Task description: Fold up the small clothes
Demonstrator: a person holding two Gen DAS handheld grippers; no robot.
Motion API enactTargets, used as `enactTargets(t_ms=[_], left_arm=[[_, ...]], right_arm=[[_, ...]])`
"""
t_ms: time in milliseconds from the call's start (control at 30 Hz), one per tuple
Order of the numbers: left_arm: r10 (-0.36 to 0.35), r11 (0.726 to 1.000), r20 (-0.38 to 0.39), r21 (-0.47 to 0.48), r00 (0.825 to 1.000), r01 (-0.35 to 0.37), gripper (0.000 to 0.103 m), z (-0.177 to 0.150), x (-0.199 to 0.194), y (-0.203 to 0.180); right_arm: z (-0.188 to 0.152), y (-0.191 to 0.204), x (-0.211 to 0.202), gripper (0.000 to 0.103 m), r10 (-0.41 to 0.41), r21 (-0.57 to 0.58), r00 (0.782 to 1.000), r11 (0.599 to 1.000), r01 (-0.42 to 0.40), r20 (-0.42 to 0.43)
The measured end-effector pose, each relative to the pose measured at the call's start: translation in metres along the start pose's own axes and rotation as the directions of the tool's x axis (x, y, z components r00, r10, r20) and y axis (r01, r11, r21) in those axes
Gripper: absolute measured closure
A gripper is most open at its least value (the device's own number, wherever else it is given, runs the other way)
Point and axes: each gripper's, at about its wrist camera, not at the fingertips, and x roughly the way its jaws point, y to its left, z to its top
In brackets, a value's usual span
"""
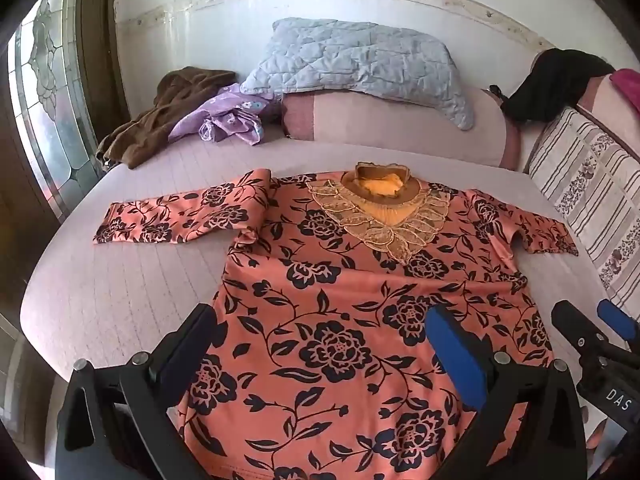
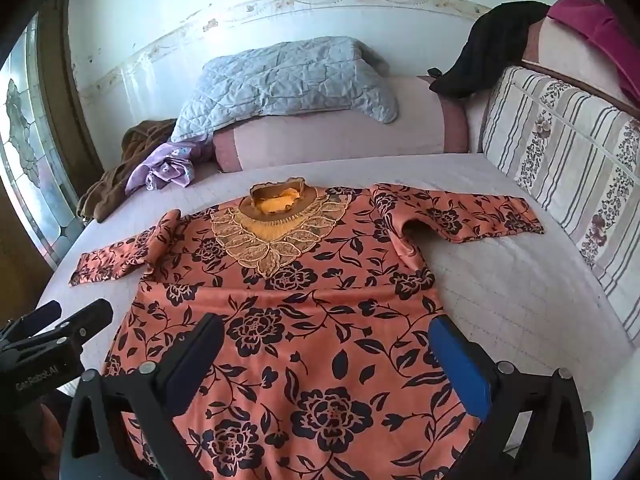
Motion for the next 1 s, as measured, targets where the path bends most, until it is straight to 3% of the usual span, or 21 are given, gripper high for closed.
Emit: enactTargets(t_ms=[1000], left_arm=[[-0.015,1.0,-0.006,-0.008,1.0,0.015,0.0,-0.0048,0.0041,-0.0007]], right_arm=[[0.0042,0.0062,0.004,0.0,0.021,-0.002,1.0,1.0,-0.021,0.006]])
